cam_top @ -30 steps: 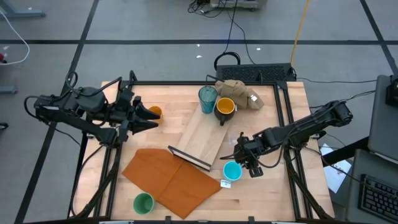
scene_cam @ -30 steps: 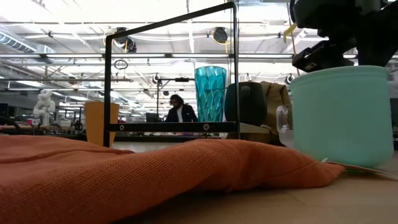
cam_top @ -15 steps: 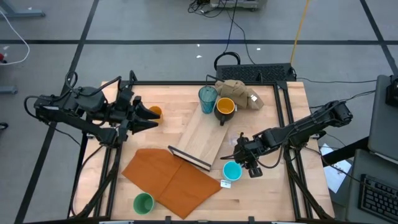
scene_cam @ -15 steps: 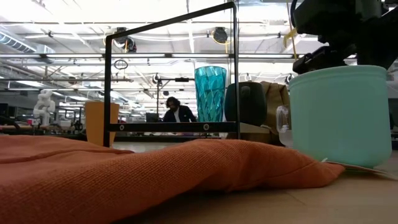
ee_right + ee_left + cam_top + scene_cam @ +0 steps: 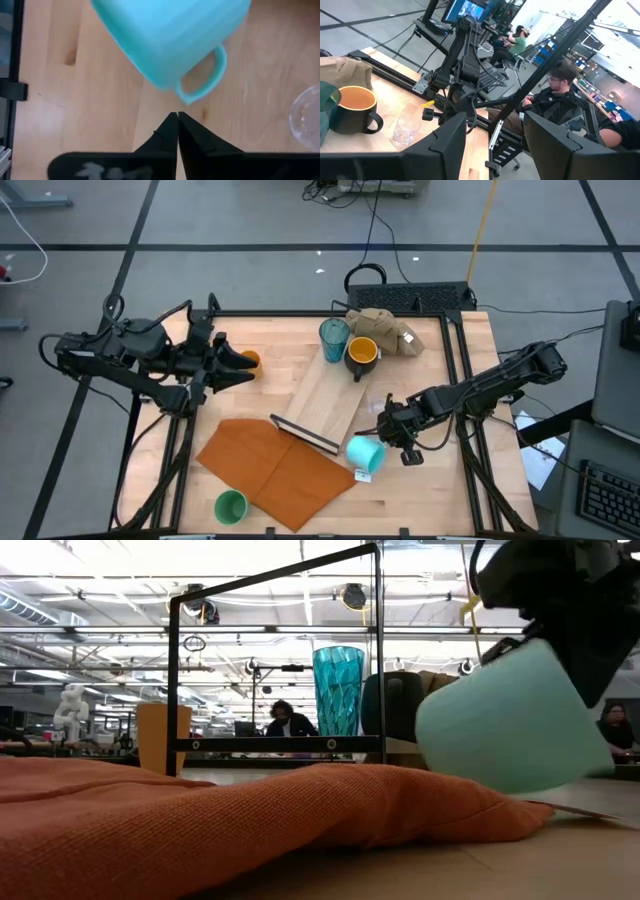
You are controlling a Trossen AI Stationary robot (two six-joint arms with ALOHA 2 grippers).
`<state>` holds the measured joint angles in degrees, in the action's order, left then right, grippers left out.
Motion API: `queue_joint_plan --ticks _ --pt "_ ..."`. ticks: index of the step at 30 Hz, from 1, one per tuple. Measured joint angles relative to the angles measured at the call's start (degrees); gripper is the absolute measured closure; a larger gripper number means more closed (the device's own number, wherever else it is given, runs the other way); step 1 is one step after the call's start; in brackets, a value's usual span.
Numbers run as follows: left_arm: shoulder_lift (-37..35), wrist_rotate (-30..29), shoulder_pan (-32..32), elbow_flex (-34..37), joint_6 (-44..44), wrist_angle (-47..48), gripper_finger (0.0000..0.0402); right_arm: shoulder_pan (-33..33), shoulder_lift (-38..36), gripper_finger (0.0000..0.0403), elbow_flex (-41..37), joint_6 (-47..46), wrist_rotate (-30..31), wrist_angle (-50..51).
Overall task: Stack small to large cups/mugs on shelf
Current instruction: Put the light blue mug on the shelf
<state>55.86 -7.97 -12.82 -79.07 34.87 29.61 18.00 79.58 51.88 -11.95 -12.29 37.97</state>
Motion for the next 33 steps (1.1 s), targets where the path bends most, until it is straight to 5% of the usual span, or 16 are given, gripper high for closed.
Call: queue_joint_plan --ticks 13,27,33 --pt "0.0 -0.2 0.0 0.0 0.2 0.1 0.0204 -0.3 0.0 0.0393 -0.3 -0.8 -1.5 -3.1" --pt "0.0 -0.2 0.0 0.0 4.7 -1.3 0.0204 0.8 0.0 0.021 -2.2 -0.9 -1.5 -2.8" --pt "0.0 -0.2 0.0 0.0 4.7 -3.2 0.0204 4.2 -0.8 0.0171 -2.2 -3.4 -1.4 -0.4"
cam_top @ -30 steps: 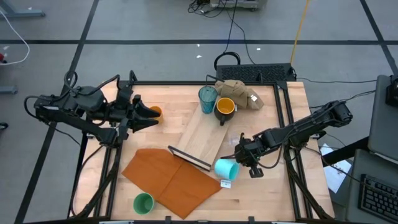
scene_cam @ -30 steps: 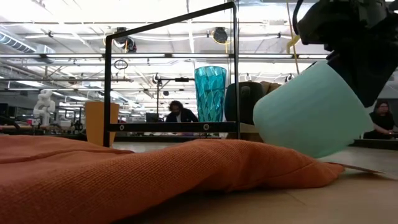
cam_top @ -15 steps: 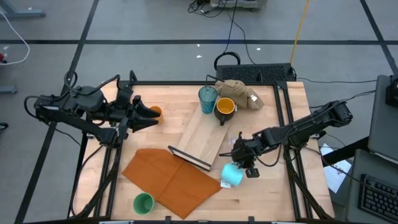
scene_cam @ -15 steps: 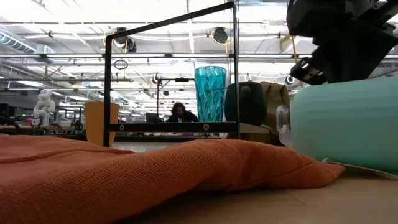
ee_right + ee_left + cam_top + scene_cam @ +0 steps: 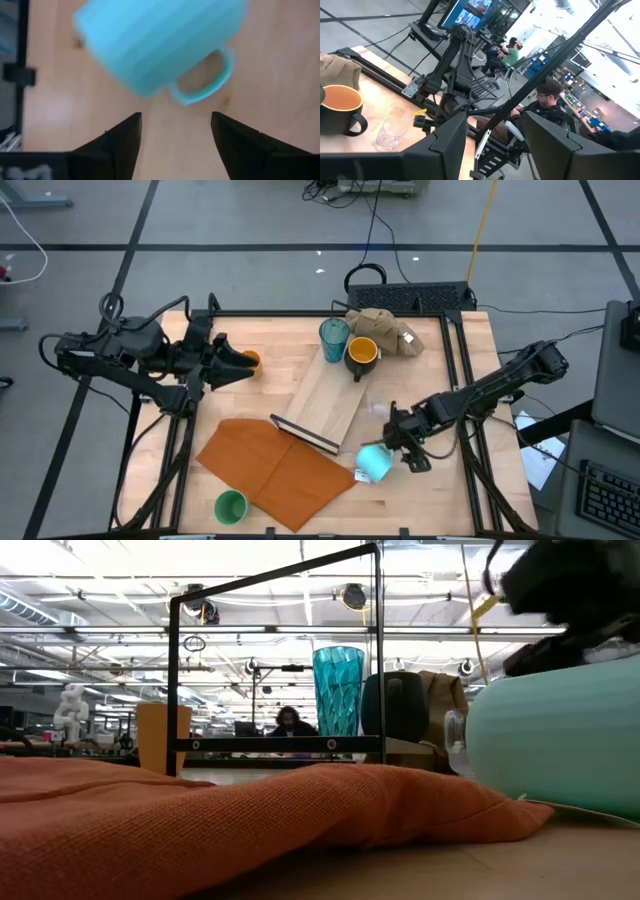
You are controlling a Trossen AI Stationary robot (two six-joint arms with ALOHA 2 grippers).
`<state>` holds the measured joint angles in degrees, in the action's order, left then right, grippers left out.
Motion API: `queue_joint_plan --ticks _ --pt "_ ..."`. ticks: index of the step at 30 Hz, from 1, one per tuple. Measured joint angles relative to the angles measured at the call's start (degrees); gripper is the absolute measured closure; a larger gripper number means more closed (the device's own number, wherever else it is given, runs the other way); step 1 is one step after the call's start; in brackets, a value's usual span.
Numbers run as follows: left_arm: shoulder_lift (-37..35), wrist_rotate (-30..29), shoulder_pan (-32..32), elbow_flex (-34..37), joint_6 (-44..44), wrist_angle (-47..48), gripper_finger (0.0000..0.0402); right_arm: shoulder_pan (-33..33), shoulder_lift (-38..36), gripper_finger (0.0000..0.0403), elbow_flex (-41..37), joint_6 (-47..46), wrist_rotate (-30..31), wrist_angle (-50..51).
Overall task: Stack small to large cups/mugs on shelf
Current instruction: Put the light blue mug on the shelf
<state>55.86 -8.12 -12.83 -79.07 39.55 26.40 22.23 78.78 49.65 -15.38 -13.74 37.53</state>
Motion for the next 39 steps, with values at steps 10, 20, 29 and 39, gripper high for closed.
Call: queue_joint_plan --ticks 10,20,29,39 --pt "0.7 -1.4 0.0 0.0 0.0 -0.1 0.0204 8.3 -2.1 0.0173 0.0 -9.9 3.8 -7.5" --pt "2.9 -0.2 0.0 0.0 1.2 -3.4 0.0204 9.1 0.9 0.0174 0.0 -11.0 13.7 -10.4" --pt "3.0 0.2 0.0 0.0 1.3 -4.2 0.0204 9.5 0.9 0.0174 0.0 -12.0 17.7 -14.1" --pt "3.0 0.2 0.0 0.0 2.7 -4.5 0.0204 11.8 6.2 0.0174 0.0 -7.9 21.4 -16.2"
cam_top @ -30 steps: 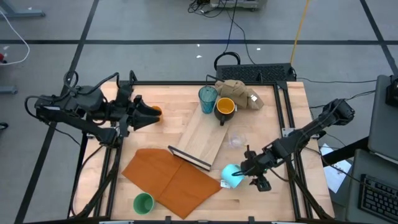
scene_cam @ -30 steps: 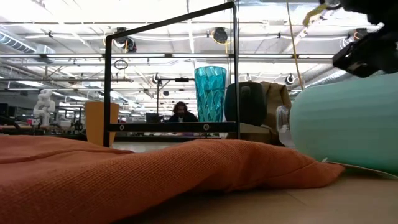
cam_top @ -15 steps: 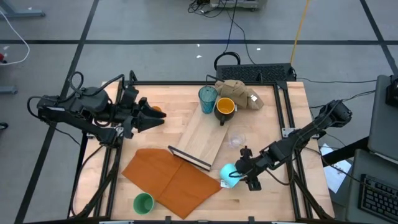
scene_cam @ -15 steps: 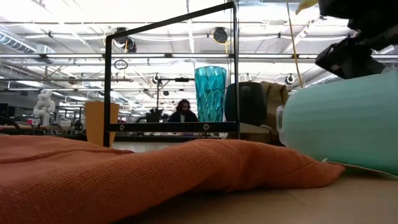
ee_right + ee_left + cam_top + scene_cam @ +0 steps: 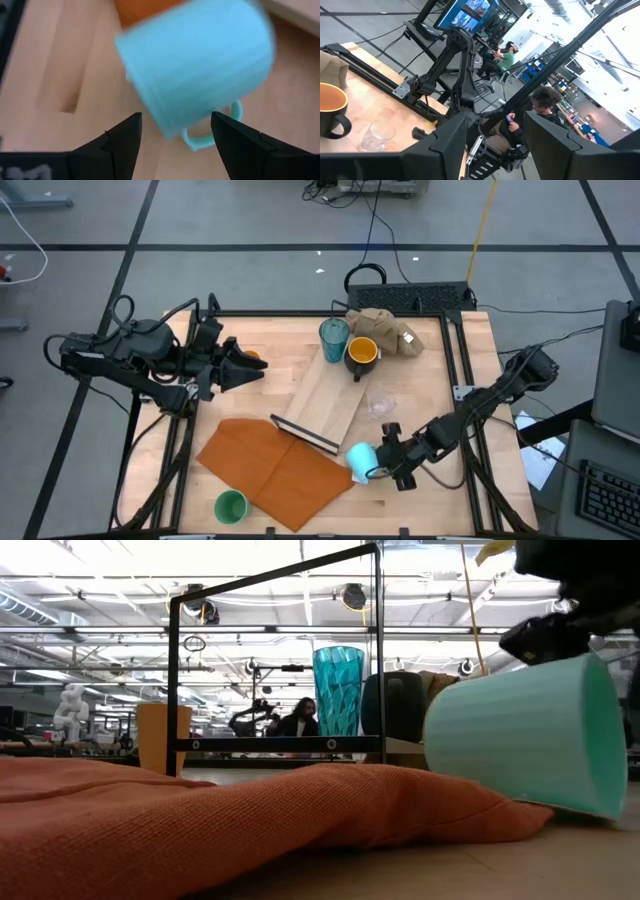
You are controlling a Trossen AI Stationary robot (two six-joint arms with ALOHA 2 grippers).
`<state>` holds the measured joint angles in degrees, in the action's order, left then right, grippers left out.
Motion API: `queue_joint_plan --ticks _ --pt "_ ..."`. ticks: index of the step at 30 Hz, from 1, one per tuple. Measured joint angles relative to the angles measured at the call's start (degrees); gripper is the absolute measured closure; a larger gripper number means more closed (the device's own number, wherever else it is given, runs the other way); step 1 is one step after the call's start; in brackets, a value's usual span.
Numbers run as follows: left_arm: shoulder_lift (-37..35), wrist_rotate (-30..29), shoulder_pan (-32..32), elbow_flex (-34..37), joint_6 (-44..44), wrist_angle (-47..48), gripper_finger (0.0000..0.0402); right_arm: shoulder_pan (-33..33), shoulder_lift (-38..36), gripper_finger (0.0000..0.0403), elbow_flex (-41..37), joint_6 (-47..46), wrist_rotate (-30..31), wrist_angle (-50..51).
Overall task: Stack small to large cups/mugs on shelf
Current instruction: Put the light blue mug on the shelf
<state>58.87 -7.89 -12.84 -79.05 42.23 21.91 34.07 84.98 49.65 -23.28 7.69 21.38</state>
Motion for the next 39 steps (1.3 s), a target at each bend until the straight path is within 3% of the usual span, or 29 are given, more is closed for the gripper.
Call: queue_joint_plan --ticks 12,18,24,33,39 --pt "0.0 0.9 0.0 0.0 1.0 -2.5 0.0204 1.2 3.8 0.0214 0.0 -1.0 9.0 -7.5" --pt "0.0 0.9 0.0 0.0 1.6 -2.5 0.0204 1.1 3.8 0.0273 0.0 -1.9 12.0 -7.5" --pt "0.0 0.8 0.0 0.0 2.5 -2.5 0.0204 0.1 3.7 0.0391 0.0 -3.0 11.1 -7.6" --pt "0.0 0.8 0.0 0.0 2.4 -2.5 0.0204 -0.9 3.0 0.04 1.1 -9.7 4.3 -4.6" --pt "0.0 0.8 0.0 0.0 0.7 -2.4 0.0204 -1.2 -2.1 0.0401 3.0 -12.1 -0.7 8.4"
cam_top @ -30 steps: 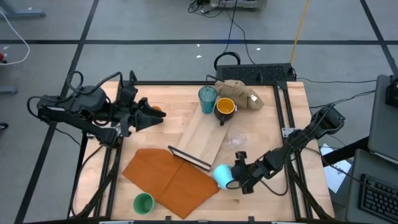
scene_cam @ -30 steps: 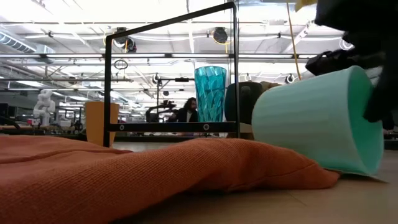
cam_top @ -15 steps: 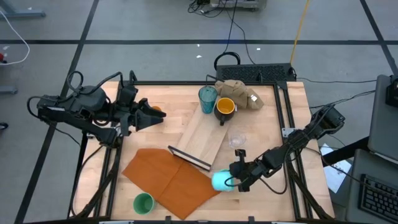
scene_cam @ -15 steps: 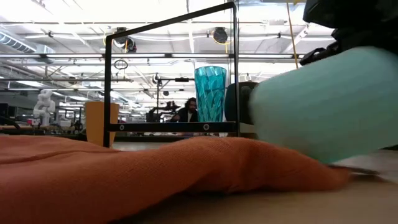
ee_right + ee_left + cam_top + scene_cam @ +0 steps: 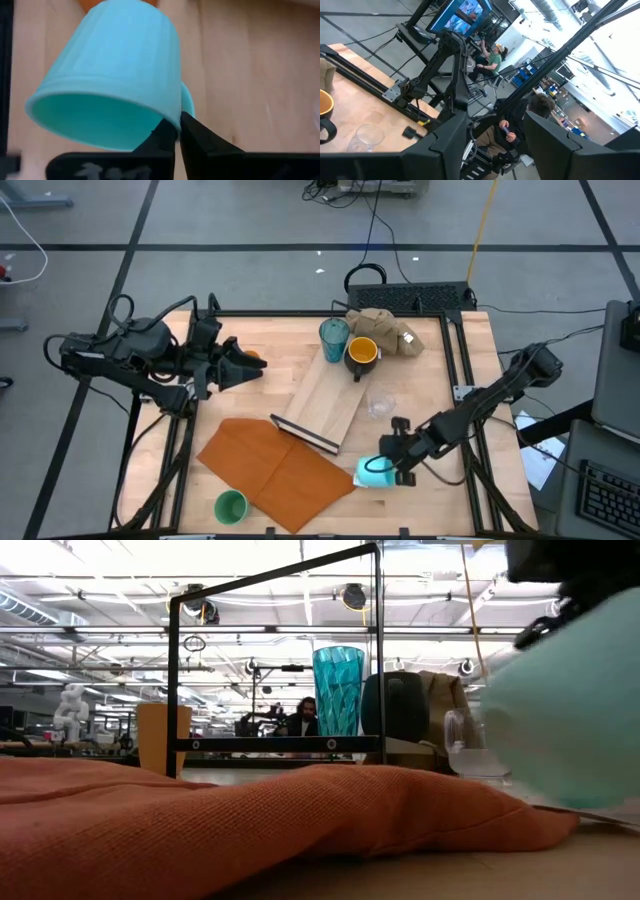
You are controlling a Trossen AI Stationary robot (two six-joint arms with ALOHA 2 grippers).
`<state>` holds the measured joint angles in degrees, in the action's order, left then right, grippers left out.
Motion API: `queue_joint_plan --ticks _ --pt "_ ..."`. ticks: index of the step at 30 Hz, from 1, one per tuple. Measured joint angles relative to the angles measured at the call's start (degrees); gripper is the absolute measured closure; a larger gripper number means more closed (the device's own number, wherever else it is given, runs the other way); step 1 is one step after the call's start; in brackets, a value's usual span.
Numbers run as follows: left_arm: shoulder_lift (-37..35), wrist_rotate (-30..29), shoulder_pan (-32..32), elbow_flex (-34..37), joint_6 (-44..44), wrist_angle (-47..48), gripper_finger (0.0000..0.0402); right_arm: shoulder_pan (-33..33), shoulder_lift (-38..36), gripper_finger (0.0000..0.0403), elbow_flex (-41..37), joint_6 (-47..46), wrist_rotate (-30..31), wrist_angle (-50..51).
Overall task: Stack small to large cups/mugs on shelf
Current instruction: Put the light blue mug on the shelf
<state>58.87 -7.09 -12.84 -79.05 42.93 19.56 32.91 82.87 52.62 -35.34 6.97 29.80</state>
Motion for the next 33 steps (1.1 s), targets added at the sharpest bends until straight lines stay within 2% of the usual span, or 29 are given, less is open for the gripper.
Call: queue_joint_plan --ticks 6,10,16,21,25,30,33 --pt "0.0 0.0 0.0 0.0 -0.4 4.5 0.0204 -3.0 -8.7 0.0402 3.1 -2.2 -2.9 9.3" --pt "0.0 0.0 0.0 0.0 -0.6 12.0 0.0204 -7.3 -12.3 0.0402 6.3 -4.0 -10.3 14.9" --pt "0.9 -1.5 0.0 0.0 -0.3 20.9 0.0204 -13.4 -13.1 0.0402 11.4 -5.6 -21.1 21.6" --pt "1.7 -2.0 0.0 0.0 -1.1 21.4 0.0204 -18.1 -11.6 0.0402 15.1 -10.2 -28.1 26.4" --pt "3.5 -2.0 0.0 0.0 -3.2 22.3 0.0204 -21.2 -11.6 0.0402 15.9 -13.6 -36.5 21.7" --pt "6.4 -2.0 0.0 0.0 -4.3 25.6 0.0204 -23.2 -12.6 0.0403 16.1 -19.9 -37.1 2.2" --pt "7.8 -1.3 0.0 0.0 -4.3 26.0 0.0204 -24.1 -13.1 0.0403 16.2 -21.9 -34.7 -5.3"
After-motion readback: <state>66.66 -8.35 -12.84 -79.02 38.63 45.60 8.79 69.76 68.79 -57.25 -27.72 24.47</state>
